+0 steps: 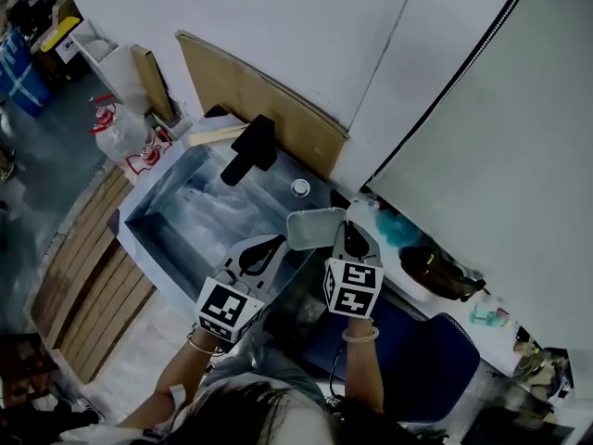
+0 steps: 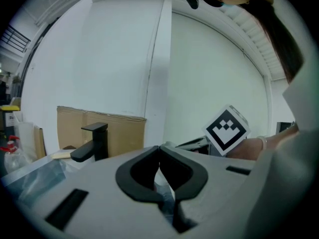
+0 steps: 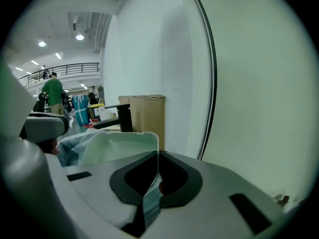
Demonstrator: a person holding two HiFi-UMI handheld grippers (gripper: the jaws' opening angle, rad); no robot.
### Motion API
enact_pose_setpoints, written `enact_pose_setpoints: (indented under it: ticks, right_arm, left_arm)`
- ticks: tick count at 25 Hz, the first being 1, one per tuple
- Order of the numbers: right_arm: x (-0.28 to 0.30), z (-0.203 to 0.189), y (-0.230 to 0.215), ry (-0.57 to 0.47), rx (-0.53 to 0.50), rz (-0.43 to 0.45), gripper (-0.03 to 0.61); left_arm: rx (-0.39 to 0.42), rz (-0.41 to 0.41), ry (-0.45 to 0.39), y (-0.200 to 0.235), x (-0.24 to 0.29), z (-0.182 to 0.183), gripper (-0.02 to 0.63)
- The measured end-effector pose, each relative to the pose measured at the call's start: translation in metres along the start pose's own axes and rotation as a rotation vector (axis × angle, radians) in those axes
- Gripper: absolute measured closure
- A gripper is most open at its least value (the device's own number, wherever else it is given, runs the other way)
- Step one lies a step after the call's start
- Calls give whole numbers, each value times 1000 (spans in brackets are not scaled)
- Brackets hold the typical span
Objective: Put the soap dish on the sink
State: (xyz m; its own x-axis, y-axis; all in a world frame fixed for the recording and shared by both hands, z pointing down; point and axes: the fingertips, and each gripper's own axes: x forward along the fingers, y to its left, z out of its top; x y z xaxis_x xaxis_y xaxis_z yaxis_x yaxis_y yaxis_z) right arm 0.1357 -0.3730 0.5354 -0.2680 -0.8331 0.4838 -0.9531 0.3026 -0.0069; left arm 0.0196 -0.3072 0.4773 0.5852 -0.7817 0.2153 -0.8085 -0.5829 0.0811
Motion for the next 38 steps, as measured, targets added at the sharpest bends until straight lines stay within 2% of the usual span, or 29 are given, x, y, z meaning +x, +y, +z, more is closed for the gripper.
enact_pose_setpoints:
  ticks: [10,17,38]
  right_arm:
    - [41,-15,-3,48,-29,15,550]
    - [63,-28,-8,73,-30,22,549]
    - [101,-52,-26,116,-16,19,549]
  left_arm:
    - [-5,1,13,12,19,-4,604]
    - [-23,-11,43,12,27,-22,604]
    - [-43,-12,80,10,44,-40,604]
